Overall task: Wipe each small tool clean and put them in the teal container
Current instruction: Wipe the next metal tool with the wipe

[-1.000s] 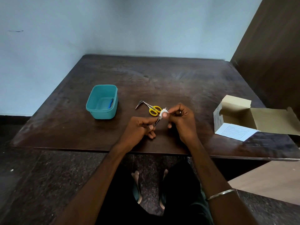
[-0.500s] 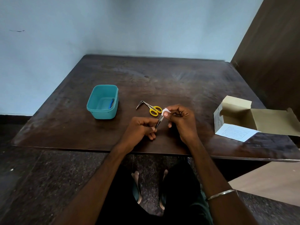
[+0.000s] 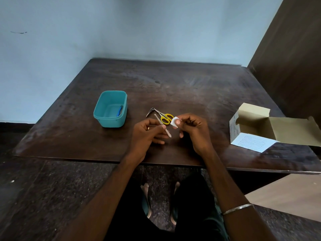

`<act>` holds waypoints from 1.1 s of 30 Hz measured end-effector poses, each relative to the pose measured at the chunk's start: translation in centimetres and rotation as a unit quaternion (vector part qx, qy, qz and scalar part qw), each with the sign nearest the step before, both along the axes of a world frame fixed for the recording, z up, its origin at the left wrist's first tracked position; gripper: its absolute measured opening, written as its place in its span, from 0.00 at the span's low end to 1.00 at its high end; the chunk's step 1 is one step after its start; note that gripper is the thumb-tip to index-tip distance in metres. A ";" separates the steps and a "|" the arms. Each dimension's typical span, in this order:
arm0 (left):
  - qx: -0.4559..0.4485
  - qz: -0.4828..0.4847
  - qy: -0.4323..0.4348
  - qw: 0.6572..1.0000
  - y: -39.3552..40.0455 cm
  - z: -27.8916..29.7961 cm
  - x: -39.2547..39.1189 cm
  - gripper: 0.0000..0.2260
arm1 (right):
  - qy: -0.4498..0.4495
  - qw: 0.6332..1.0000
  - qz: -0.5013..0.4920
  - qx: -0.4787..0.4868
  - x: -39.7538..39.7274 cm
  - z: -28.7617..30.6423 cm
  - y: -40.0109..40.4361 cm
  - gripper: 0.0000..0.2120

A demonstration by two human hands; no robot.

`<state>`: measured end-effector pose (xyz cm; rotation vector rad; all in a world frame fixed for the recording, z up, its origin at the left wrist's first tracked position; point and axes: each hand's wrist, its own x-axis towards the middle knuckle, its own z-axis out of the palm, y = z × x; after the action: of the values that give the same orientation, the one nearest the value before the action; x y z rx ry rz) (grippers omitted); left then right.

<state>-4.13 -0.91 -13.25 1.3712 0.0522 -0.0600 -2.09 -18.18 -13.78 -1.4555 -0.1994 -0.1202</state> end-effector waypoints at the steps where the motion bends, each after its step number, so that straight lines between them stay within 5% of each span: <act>1: -0.011 0.015 0.000 1.000 0.0 0.0 0.0 0.03 | 0.000 1.000 0.012 -0.013 0.0 0.0 0.0 0.01; 13: 0.018 0.024 -0.028 0.999 0.3 -0.5 0.0 0.04 | -0.029 0.992 0.010 -0.124 0.3 -0.7 0.6 0.11; 33: 0.007 0.042 -0.049 0.998 0.3 -0.7 0.0 0.07 | -0.117 0.949 -0.006 -0.291 0.5 -1.2 0.7 0.01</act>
<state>-4.14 -0.64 -13.95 1.3830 0.0273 0.0775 -1.56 -17.49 -14.99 -2.0324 -0.4481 -0.2594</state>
